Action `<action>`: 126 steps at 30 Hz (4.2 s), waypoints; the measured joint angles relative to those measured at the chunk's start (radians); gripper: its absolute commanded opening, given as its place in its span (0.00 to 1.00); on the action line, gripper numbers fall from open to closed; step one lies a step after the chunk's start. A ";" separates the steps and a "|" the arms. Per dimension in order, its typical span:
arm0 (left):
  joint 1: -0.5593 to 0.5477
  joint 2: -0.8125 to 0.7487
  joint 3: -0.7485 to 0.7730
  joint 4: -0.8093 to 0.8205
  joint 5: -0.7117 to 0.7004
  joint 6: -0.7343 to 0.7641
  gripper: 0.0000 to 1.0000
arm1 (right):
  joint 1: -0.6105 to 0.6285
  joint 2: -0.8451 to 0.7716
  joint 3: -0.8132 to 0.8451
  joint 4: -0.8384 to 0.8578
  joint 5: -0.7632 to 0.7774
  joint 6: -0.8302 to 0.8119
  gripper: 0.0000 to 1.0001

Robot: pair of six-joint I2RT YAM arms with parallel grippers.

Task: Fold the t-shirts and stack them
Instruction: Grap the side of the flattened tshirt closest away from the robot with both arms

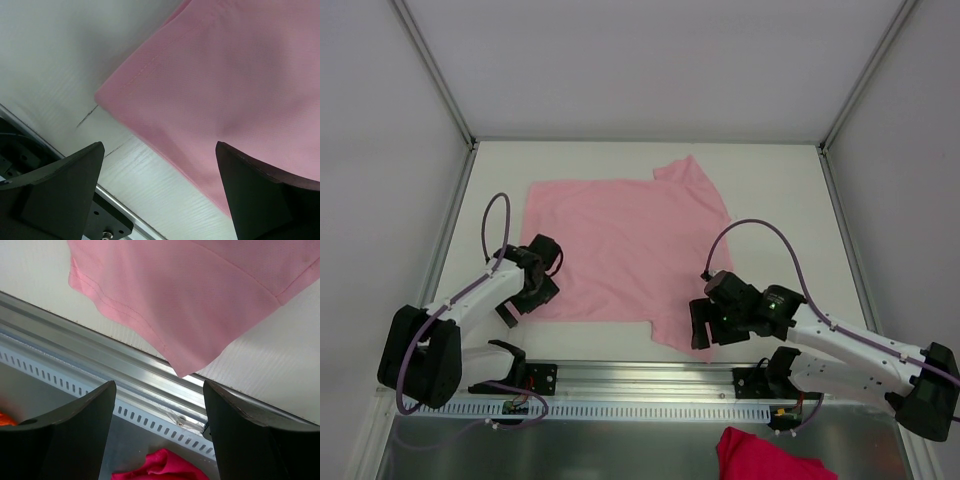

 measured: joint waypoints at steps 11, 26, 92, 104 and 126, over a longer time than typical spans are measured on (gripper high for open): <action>0.172 -0.027 -0.048 0.094 0.021 0.008 0.95 | 0.000 -0.041 -0.058 0.018 -0.014 -0.009 0.76; 0.343 -0.059 -0.071 0.151 0.047 0.078 0.93 | 0.000 -0.043 -0.069 0.029 -0.030 -0.007 0.76; 0.349 -0.172 -0.071 0.057 0.067 0.084 0.02 | 0.000 0.228 -0.102 0.146 -0.020 0.003 0.27; 0.349 -0.166 -0.071 0.060 0.073 0.086 0.00 | 0.000 0.280 -0.095 0.152 -0.019 -0.016 0.01; 0.349 -0.131 0.031 0.138 0.151 0.174 0.68 | 0.000 0.352 0.055 0.163 0.035 -0.079 0.01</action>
